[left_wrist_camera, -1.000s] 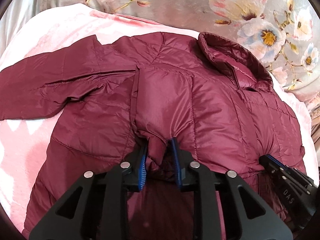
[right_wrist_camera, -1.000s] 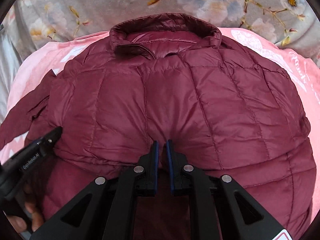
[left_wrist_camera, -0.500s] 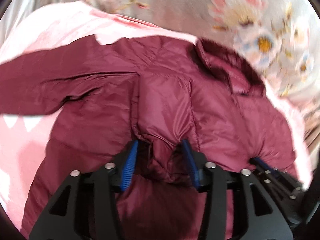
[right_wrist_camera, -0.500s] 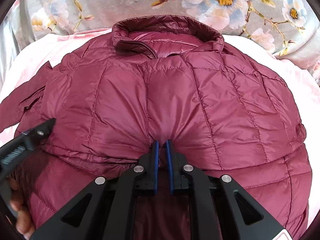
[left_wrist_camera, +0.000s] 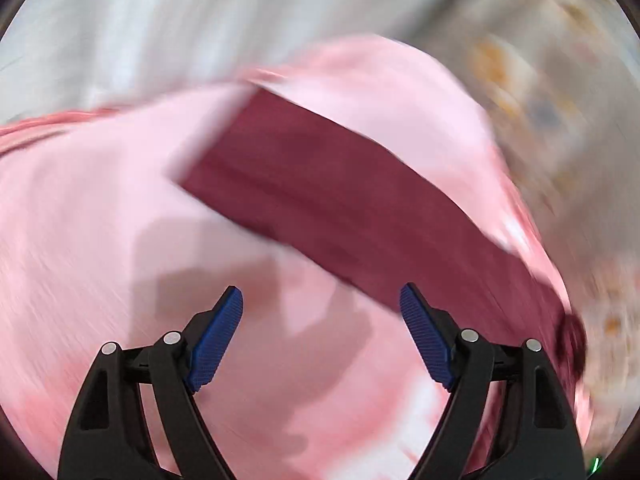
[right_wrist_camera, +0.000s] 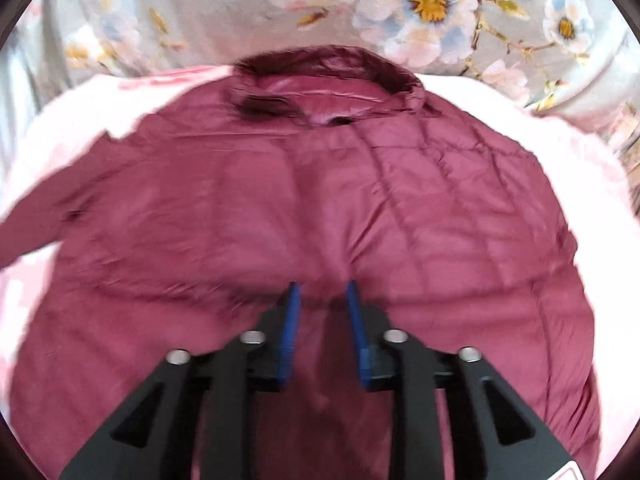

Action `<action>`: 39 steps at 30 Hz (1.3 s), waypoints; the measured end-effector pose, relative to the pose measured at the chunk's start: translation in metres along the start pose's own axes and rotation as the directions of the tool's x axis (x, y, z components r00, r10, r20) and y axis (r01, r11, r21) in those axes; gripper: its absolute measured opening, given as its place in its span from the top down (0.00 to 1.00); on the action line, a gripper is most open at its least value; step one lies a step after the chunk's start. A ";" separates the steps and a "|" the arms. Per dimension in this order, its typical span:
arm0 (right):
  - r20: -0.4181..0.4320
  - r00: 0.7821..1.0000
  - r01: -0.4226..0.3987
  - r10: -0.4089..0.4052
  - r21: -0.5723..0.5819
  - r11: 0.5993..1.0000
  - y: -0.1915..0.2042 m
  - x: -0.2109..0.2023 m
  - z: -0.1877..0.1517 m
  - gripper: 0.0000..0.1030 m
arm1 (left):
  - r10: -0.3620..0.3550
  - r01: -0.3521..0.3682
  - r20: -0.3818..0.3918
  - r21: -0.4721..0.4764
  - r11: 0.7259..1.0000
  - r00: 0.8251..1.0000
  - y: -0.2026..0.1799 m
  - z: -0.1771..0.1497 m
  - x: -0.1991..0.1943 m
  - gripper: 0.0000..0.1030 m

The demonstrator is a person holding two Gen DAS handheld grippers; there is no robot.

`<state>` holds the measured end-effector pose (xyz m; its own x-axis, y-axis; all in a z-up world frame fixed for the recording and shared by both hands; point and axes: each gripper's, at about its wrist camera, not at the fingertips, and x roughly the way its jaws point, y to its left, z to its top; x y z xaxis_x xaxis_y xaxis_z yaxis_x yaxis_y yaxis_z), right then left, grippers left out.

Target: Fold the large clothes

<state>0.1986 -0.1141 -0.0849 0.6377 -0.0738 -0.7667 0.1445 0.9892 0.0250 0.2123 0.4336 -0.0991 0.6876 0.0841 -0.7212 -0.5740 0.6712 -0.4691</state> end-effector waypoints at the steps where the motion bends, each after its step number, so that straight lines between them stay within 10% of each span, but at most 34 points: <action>1: -0.003 1.000 -0.018 0.018 0.005 1.000 0.000 -0.005 -0.004 0.68 | 0.018 -0.018 -0.001 -0.051 0.999 1.000 0.017 0.017 0.007 0.25; 6: -0.027 0.999 -0.035 0.035 0.010 0.999 -0.002 -0.028 -0.030 0.62 | 0.021 -0.019 0.015 -0.154 0.988 1.000 0.041 0.049 0.034 0.36; 8: -0.046 0.998 -0.029 0.030 0.021 0.999 -0.007 -0.032 -0.039 0.61 | 0.004 -0.004 0.008 -0.103 0.995 1.000 0.024 0.052 0.039 0.90; 9: -0.051 0.998 -0.023 0.024 0.023 0.999 -0.009 -0.033 -0.042 0.61 | -0.039 0.038 -0.013 -0.076 0.996 0.999 0.010 0.050 0.042 0.97; 14: -0.073 0.997 0.023 -0.018 0.070 0.997 -0.026 -0.041 -0.051 0.57 | -0.123 0.111 0.044 0.210 0.971 0.991 -0.108 0.028 0.010 0.96; 19: -0.043 0.999 0.022 -0.017 0.109 0.994 -0.041 -0.055 -0.051 0.55 | -0.371 0.345 -0.046 0.488 0.802 0.927 -0.270 -0.046 -0.050 0.96; 24: -0.020 0.999 0.038 -0.035 0.120 0.992 -0.057 -0.063 -0.054 0.51 | -0.521 0.573 -0.279 0.586 0.574 0.807 -0.386 -0.163 -0.090 0.95; 27: -0.028 0.999 0.049 -0.045 0.148 0.988 -0.075 -0.063 -0.059 0.51 | -0.516 0.670 -0.434 0.562 0.486 0.738 -0.423 -0.241 -0.091 0.94; 29: -0.037 0.998 0.059 -0.054 0.173 0.983 -0.088 -0.061 -0.062 0.51 | -0.502 0.714 -0.509 0.532 0.455 0.699 -0.431 -0.281 -0.086 0.65; 31: -0.044 0.997 0.065 -0.057 0.201 0.977 -0.100 -0.060 -0.063 0.50 | -0.474 0.729 -0.554 0.508 0.459 0.684 -0.431 -0.316 -0.077 0.25; 35: -0.034 0.998 0.061 -0.055 0.251 0.966 -0.122 -0.060 -0.062 0.47 | -0.475 0.729 -0.555 0.488 0.480 0.683 -0.413 -0.327 -0.067 0.17; 39: 0.002 1.000 0.002 -0.003 0.286 0.958 -0.133 -0.058 -0.043 0.43 | -0.503 0.686 -0.471 0.424 0.592 0.725 -0.375 -0.281 -0.055 0.16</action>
<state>0.1099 -0.2364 -0.0713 0.6391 -0.0772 -0.7652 0.3565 0.9113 0.2059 0.2645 -0.0301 -0.0265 0.5781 -0.6233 -0.5266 0.3205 0.7669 -0.5560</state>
